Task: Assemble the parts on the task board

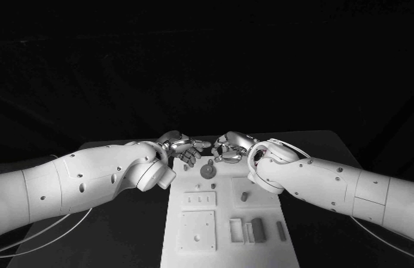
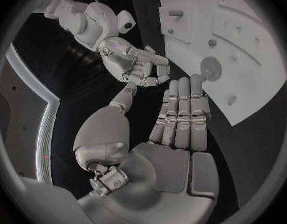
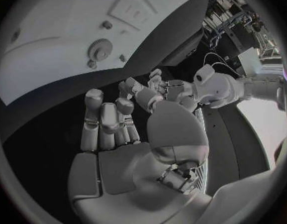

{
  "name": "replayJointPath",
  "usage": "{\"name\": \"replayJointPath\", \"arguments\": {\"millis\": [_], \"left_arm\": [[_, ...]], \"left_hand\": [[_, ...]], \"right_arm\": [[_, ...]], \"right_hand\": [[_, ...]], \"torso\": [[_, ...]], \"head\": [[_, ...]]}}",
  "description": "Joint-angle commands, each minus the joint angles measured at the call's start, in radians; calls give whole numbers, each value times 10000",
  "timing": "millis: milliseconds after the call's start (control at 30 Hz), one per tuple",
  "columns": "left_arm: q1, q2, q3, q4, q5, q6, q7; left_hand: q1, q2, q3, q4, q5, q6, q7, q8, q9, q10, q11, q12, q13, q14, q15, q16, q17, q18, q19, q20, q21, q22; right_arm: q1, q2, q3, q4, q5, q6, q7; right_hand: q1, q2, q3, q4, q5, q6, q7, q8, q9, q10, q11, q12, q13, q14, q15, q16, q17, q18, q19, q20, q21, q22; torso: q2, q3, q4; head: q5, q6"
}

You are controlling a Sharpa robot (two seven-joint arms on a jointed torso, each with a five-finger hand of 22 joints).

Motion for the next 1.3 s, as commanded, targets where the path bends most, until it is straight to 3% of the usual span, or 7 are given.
{"name": "replayJointPath", "arguments": {"millis": [33, 333, 833, 1000, 1300], "left_arm": [[4, 83, 4, 8, 67, -78, -488], [3, 265, -6, 39, -312, 86, -1014], [3, 399, -9, 92, -840, 268, -1625], [3, 414, -9, 84, -840, 256, -1660], [3, 454, -9, 86, -928, 310, -1790]], "left_hand": [[-149, -48, -24, 73, -7, -65, -8, -33, -13, -93, -17, -35, 23, -96, -8, 40, -15, 190, -77, -1, -52, 10], [-119, -45, 45, 38, -1, 53, -55, 18, 12, -12, -59, 19, 83, -83, -18, 95, -23, 217, -41, -1, -43, 33], [-383, -86, 105, 76, 3, 634, -313, 241, 136, 498, -334, 309, 355, 269, -213, 478, 22, 265, 351, -164, 186, 242], [-475, -10, 119, 109, 1, 801, -392, 289, 166, 654, -414, 383, 433, 401, -295, 629, 61, 271, 485, -240, 286, 337], [-579, 379, 65, 78, 14, 1396, -656, 465, 307, 1190, -692, 676, 776, 702, -581, 1405, 327, 257, 854, -517, 770, 840]], "right_arm": [[-2, 34, 4, 131, -289, 81, -379], [-2, 139, 5, 227, -372, 79, -520], [-4, 182, 5, 413, -581, 31, -600], [-6, 175, 5, 498, -588, 50, -620], [-6, 185, 5, 576, -678, 62, -676]], "right_hand": [[-38, -24, 63, -4, 64, 1510, 310, 184, 514, 71, 3, -43, -17, 37, -51, -28, -7, 199, 31, -46, 16, 102], [-42, -30, 77, -3, 88, 1528, 305, 173, 516, 89, -2, -52, -23, 68, -54, -31, 0, 199, 43, -53, 13, 98], [-44, -46, 100, -5, 127, 1559, 296, 161, 521, 117, -11, -61, -30, 112, -58, -33, 10, 199, 61, -62, 11, 95], [-45, -48, 104, -4, 132, 1564, 295, 158, 522, 123, -12, -62, -31, 112, -58, -35, 0, 199, 65, -64, 11, 94], [-48, -58, 114, -4, 148, 1577, 291, 152, 524, 135, -16, -66, -34, 128, -61, -37, 0, 199, 74, -67, 10, 93]], "torso": [[-13, 13, -5], [8, 15, 15], [11, -9, 12], [13, -7, 8], [13, -4, 2]], "head": [[16, 7], [10, 36], [21, 30], [9, 35], [31, 27]]}}
